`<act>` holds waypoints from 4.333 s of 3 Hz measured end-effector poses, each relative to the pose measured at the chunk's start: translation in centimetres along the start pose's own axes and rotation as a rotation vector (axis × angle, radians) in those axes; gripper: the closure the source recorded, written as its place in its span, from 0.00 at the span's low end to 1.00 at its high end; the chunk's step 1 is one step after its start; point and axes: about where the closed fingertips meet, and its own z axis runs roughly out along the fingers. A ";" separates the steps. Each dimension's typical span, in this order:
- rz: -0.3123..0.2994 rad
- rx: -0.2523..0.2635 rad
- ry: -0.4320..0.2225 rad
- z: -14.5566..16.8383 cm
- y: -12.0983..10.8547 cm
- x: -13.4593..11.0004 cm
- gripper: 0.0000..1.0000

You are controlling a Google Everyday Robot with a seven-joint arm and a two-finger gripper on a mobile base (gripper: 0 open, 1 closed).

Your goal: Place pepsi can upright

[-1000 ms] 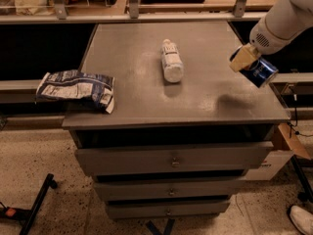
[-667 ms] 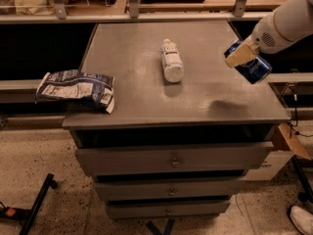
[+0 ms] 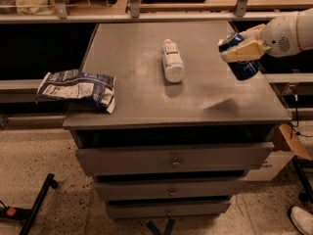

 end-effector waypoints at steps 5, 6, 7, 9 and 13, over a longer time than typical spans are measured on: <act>-0.069 -0.320 -0.303 1.2 1.8 0.1 1.00; 0.043 -0.330 -0.432 1.4 1.6 0.4 1.00; 0.150 -0.345 -0.560 1.4 1.5 0.5 1.00; 0.242 -0.347 -0.689 1.5 1.2 1.4 0.82; 0.061 -0.328 -0.711 1.2 1.0 3.8 0.00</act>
Offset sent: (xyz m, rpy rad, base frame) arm -0.0174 0.0081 -0.0002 0.2434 -0.1265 0.4846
